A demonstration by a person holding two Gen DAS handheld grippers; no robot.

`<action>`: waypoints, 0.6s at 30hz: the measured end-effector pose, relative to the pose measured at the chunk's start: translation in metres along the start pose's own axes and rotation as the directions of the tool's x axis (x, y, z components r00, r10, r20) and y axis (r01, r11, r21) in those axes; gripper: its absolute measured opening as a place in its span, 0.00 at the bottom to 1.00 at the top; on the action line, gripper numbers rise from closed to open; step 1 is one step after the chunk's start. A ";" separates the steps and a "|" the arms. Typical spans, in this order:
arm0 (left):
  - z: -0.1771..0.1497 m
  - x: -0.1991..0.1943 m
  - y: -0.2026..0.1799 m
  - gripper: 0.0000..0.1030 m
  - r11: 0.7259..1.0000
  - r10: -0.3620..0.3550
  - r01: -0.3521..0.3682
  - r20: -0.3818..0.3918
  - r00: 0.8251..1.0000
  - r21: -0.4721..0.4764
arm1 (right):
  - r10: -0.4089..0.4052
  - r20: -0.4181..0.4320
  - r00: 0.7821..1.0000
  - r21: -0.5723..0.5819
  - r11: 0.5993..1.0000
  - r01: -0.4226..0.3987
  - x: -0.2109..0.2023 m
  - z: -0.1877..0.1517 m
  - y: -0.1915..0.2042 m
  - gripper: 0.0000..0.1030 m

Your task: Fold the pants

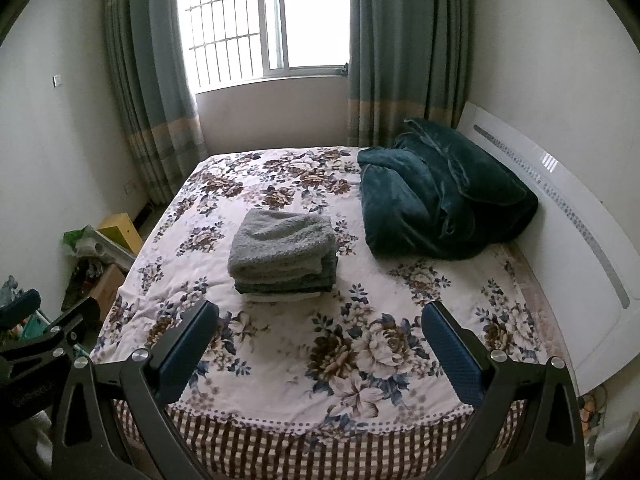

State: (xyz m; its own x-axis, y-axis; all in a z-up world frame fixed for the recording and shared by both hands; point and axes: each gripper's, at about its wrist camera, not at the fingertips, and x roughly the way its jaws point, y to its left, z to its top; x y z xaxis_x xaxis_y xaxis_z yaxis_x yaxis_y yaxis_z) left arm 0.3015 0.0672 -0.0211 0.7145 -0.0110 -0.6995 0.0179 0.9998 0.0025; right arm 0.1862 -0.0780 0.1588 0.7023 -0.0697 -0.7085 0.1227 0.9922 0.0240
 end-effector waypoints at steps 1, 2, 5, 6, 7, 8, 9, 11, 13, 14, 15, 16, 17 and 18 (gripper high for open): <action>0.000 0.001 -0.001 1.00 1.000 -0.001 0.001 0.001 1.000 0.002 | 0.003 -0.001 1.000 0.000 1.000 -0.003 0.001 0.000 0.000 1.00; 0.000 0.001 -0.001 1.00 1.000 -0.002 0.002 -0.001 1.000 0.002 | 0.005 -0.005 1.000 -0.002 1.000 -0.005 0.002 0.000 0.000 1.00; 0.000 0.001 -0.002 1.00 1.000 0.000 0.000 -0.003 1.000 0.002 | 0.012 -0.015 1.000 -0.005 1.000 -0.012 0.009 -0.006 0.001 1.00; 0.000 0.001 -0.002 1.00 1.000 0.001 -0.001 -0.004 1.000 0.001 | 0.013 -0.019 1.000 -0.007 1.000 -0.013 0.010 -0.007 0.002 1.00; 0.001 0.002 -0.002 1.00 1.000 -0.003 0.003 -0.006 1.000 0.003 | 0.013 -0.021 1.000 -0.008 1.000 -0.013 0.012 -0.009 0.002 1.00; 0.001 0.002 -0.002 1.00 1.000 -0.001 0.001 -0.005 1.000 0.004 | 0.014 -0.022 1.000 -0.008 1.000 -0.014 0.013 -0.011 0.002 1.00; 0.001 0.002 -0.002 1.00 1.000 -0.001 0.001 -0.004 1.000 0.006 | 0.015 -0.023 1.000 -0.007 1.000 -0.015 0.014 -0.012 0.001 1.00; 0.002 0.002 -0.002 1.00 1.000 -0.002 0.002 -0.002 1.000 0.005 | 0.014 -0.022 1.000 -0.008 1.000 -0.014 0.014 -0.012 0.001 1.00; 0.002 0.003 -0.001 1.00 1.000 -0.004 0.004 -0.003 1.000 0.007 | 0.015 -0.021 1.000 -0.005 1.000 -0.015 0.014 -0.014 0.001 1.00; 0.002 0.003 -0.001 1.00 1.000 -0.004 0.004 -0.004 1.000 0.008 | 0.015 -0.023 1.000 -0.009 1.000 -0.015 0.013 -0.012 0.001 1.00; 0.002 0.003 -0.001 1.00 1.000 -0.004 0.004 -0.005 1.000 0.008 | 0.015 -0.023 1.000 -0.008 1.000 -0.015 0.013 -0.012 0.001 1.00; 0.002 0.002 -0.001 1.00 1.000 -0.005 0.005 -0.004 1.000 0.007 | 0.014 -0.022 1.000 -0.007 1.000 -0.014 0.013 -0.012 0.001 1.00; 0.002 0.003 -0.001 1.00 1.000 -0.004 0.004 -0.003 1.000 0.008 | 0.015 -0.022 1.000 -0.009 1.000 -0.015 0.013 -0.012 0.001 1.00; 0.003 0.003 -0.002 1.00 1.000 -0.003 0.003 -0.003 1.000 0.008 | 0.016 -0.022 1.000 -0.009 1.000 -0.016 0.014 -0.013 0.001 1.00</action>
State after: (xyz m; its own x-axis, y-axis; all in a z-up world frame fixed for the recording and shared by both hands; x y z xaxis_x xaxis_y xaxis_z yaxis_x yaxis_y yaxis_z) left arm 0.3054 0.0655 -0.0212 0.7125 -0.0144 -0.7015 0.0262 0.9996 0.0061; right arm 0.1875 -0.0765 0.1396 0.6883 -0.0517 -0.7235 0.1048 0.9941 0.0287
